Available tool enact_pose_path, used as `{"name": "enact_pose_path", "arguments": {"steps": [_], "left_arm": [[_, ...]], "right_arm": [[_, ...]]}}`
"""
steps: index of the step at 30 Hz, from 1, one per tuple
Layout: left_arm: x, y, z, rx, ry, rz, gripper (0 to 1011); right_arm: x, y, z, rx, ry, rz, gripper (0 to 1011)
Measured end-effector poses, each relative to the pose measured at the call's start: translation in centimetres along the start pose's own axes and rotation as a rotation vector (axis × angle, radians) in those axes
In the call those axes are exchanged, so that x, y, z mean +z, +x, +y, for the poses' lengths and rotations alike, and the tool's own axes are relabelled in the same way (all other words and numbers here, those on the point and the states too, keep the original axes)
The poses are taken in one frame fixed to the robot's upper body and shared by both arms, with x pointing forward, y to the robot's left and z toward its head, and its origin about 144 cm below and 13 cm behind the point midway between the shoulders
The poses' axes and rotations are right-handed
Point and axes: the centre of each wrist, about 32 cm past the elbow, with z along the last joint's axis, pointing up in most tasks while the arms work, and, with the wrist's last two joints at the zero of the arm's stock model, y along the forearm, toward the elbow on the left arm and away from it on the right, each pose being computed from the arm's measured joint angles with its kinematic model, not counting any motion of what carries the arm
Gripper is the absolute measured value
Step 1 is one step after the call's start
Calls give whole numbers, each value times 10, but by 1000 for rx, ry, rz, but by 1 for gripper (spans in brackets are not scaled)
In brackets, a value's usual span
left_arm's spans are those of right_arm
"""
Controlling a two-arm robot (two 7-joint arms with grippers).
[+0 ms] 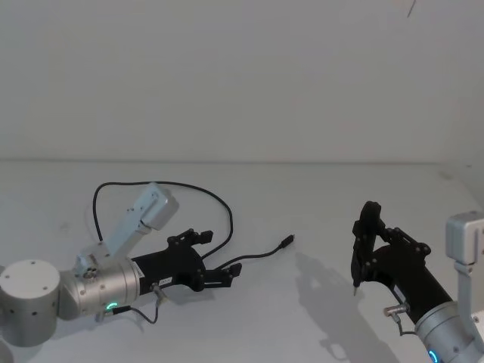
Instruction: Pick up the data cable with the one hand.
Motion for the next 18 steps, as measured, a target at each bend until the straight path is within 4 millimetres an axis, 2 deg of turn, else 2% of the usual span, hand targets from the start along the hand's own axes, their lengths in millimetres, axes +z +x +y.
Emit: {"name": "enact_pose_path", "arguments": {"steps": [18], "left_arm": [[0,5,-26,-73,65,-57,1001]], "right_arm": [[0,0,0,0,0,0,279]]}}
